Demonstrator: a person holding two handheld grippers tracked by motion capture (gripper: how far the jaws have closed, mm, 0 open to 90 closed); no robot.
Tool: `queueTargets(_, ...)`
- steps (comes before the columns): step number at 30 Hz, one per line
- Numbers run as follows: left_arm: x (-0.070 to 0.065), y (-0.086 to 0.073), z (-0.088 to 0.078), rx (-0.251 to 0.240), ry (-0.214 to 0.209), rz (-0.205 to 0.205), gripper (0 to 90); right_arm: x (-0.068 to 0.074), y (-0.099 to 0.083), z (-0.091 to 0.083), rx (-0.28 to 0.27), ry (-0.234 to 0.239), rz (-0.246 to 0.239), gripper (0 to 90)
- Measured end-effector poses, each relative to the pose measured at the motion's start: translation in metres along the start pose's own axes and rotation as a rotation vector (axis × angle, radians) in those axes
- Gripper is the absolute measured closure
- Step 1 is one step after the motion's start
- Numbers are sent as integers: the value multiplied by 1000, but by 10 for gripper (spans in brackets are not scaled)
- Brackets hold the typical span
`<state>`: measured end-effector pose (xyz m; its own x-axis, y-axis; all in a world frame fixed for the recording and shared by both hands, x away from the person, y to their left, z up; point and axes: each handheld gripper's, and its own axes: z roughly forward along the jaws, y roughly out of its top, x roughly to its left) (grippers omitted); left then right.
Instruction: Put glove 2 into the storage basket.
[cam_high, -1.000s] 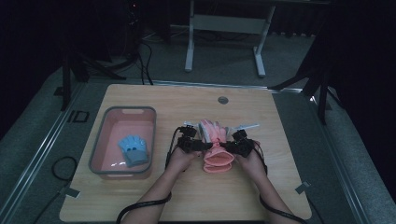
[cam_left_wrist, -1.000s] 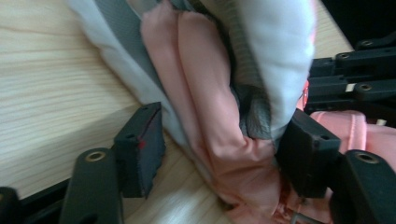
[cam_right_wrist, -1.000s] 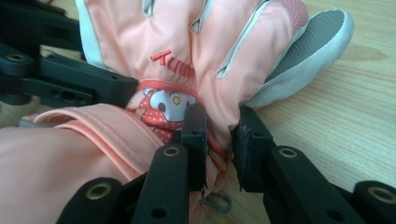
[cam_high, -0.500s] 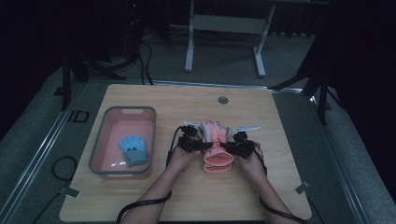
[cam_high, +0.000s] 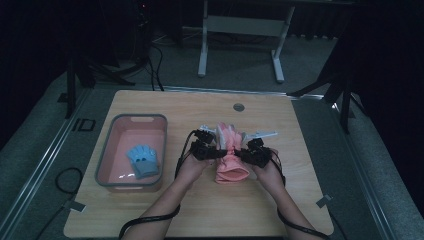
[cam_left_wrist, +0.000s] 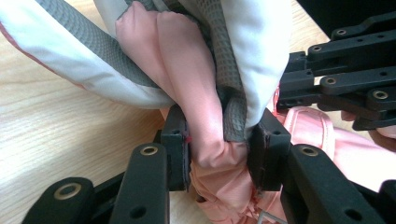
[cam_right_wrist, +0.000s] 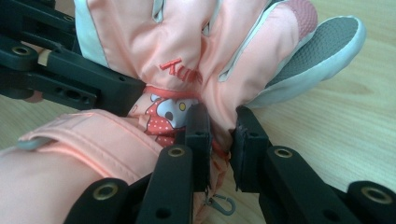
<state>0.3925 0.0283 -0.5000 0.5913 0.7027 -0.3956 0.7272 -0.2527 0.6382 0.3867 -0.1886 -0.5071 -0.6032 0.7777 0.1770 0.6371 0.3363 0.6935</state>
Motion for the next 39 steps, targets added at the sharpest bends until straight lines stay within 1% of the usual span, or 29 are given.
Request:
queueTargets(2,1,1,-6,0,-7,0,648,2,3,-1,-3,15,8,792)
queueTargets(3,1,1,-7,-9,-17,-7,649,4,5,-2,-3,19,7,797)
queueTargets(5,1,3,-12,-20,-22,6,650,5,6,-4,-21,19,6,797)
queueTargets(6,0,3,-14,-27,-26,8,651,6,8,-5,-20,26,6,798)
queueTargets(8,0,3,-14,-27,-26,8,655,6,9,-6,-28,25,5,798)
queueTargets(9,-2,8,-23,-33,-24,27,656,9,14,-8,-34,30,5,798)
queueTargets(11,-2,12,-30,-34,-21,38,657,12,18,-10,-43,31,-1,798)
queueTargets(13,-1,15,-38,-42,-22,46,657,15,23,-13,-57,34,-5,798)
queueTargets(16,-1,19,-51,-49,-14,57,657,23,33,-16,-70,37,-16,798)
queueTargets(18,1,21,-61,-52,-10,68,658,29,40,-17,-77,35,-32,798)
queueTargets(19,1,21,-61,-52,-10,68,657,29,40,-17,-77,35,-32,798)
queueTargets(20,3,23,-69,-61,-4,68,657,32,43,-18,-79,37,-34,798)
queueTargets(21,4,23,-73,-65,-3,69,657,39,50,-18,-84,33,-45,798)
queueTargets(25,12,25,-95,-79,15,67,657,53,65,-16,-91,34,-67,798)
queueTargets(27,16,25,-105,-91,20,61,657,61,73,-15,-98,41,-76,798)
queueTargets(32,26,26,-134,-105,50,62,657,84,94,-9,-109,58,-107,797)
queueTargets(36,35,23,-157,-124,71,51,657,101,109,-3,-114,69,-126,797)
queueTargets(37,35,23,-157,-124,71,51,657,101,109,-3,-114,69,-126,797)
queueTargets(38,35,23,-157,-124,71,51,657,106,113,-2,-118,74,-131,797)
queueTargets(39,44,20,-179,-136,93,43,657,119,123,3,-121,84,-146,797)
